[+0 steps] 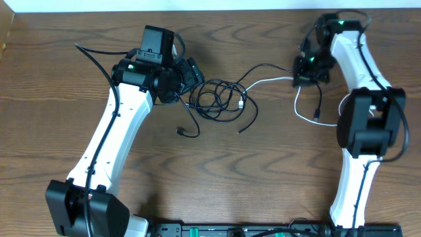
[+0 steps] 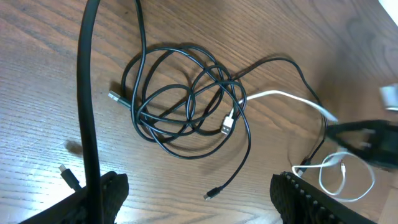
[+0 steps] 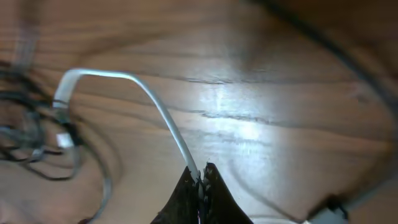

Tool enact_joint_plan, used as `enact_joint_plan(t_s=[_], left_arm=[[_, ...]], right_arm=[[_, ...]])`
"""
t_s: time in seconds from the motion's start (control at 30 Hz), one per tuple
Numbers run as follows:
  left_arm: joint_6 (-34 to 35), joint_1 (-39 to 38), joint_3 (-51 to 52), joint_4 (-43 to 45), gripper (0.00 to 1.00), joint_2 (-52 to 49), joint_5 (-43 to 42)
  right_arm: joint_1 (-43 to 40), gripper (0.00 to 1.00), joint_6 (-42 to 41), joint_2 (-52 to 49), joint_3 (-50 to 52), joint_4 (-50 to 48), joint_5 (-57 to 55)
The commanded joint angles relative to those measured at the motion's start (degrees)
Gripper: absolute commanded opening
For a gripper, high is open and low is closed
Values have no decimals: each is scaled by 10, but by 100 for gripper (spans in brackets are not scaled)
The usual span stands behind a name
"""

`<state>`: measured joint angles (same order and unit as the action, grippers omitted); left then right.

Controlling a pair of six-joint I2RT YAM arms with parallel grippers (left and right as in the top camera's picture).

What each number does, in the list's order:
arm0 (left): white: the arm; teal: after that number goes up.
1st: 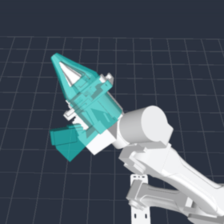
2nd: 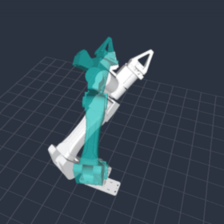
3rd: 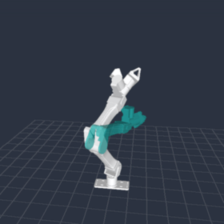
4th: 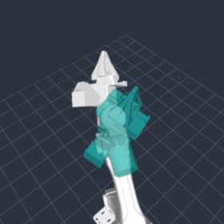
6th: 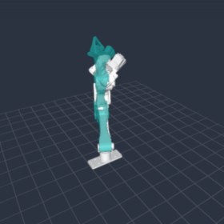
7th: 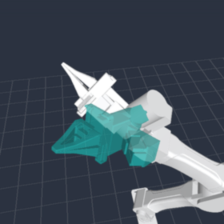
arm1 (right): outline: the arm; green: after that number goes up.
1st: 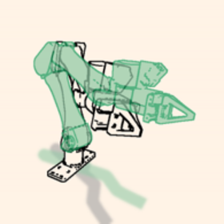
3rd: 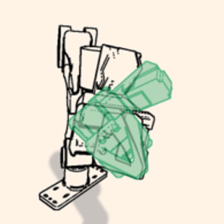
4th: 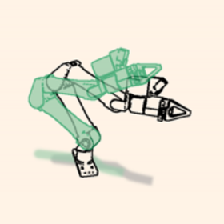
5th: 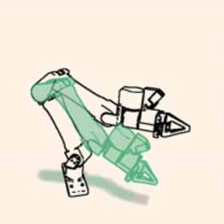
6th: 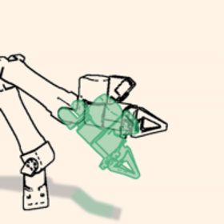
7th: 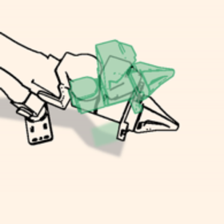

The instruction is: Untangle cables

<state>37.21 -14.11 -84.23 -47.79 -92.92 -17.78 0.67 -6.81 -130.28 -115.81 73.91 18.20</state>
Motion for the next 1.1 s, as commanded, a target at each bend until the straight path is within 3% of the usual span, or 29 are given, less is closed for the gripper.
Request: enact_joint_plan(t_s=[0.0, 0.13, 0.3, 0.53, 0.63, 0.77, 0.83, 1.07], left_arm=[[-12, 0, -4, -2, 79, -7, 10], [-12, 0, -4, -2, 79, -7, 10], [-12, 0, -4, -1, 79, -7, 10], [-12, -1, -4, 9, 79, -7, 7], [-50, -6, -4, 31, 85, -7, -22], [-90, -34, -4, 78, 89, -16, -38], [-101, -55, -4, 106, 89, -28, -37], [-65, -127, -4, 198, 89, -122, -3]], right_arm=[[-19, 1, 4, 134, -43, -5, 2], [-61, 1, -9, 285, -46, -34, -8], [-116, 1, -22, 389, -46, -71, -33], [-118, 1, -1, 398, -41, -46, -26], [-102, 2, 18, 372, -40, -27, -24], [-92, 22, 22, 338, -40, -21, -24], [-92, 27, 22, 327, -40, -19, -24], [-92, 53, 35, 309, -40, -18, -24]])
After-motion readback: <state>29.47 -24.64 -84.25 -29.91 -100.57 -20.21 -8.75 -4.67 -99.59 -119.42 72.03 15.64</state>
